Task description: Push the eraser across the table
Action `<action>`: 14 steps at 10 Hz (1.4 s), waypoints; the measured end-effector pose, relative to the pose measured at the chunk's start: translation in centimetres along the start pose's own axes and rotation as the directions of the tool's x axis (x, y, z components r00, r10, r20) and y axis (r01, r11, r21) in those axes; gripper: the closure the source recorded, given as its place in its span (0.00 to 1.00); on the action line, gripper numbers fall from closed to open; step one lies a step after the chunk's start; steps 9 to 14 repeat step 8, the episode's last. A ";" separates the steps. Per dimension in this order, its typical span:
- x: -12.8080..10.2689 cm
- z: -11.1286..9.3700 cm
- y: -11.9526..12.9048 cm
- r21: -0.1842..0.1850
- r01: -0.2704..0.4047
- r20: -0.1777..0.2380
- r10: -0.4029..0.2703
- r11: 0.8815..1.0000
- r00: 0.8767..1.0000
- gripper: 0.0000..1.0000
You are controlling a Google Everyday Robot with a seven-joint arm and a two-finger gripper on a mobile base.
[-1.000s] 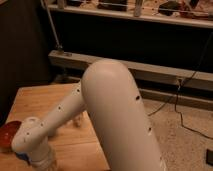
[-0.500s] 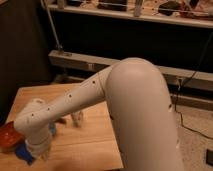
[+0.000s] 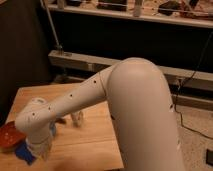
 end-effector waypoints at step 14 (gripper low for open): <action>0.0 0.1 0.0 -0.001 -0.001 -0.001 0.001 1.000 1.000 0.20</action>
